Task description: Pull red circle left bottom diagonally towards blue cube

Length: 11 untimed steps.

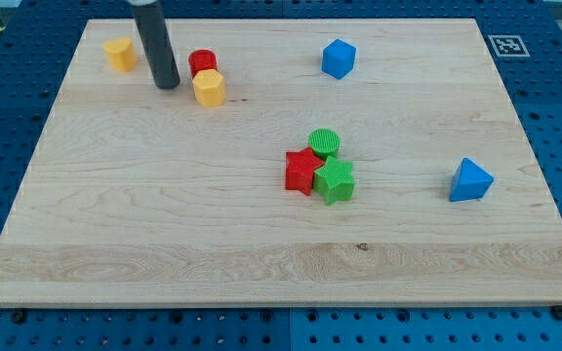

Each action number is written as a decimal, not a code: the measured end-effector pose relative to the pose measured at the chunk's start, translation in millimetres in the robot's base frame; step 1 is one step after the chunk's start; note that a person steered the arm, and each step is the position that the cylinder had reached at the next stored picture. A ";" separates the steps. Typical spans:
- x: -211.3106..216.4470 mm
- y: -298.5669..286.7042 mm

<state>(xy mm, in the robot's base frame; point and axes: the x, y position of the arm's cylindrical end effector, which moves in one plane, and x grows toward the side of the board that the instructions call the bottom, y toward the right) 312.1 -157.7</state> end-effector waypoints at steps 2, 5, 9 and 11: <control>-34.7 59.9; -30.6 24.6; 30.7 107.2; -6.2 114.0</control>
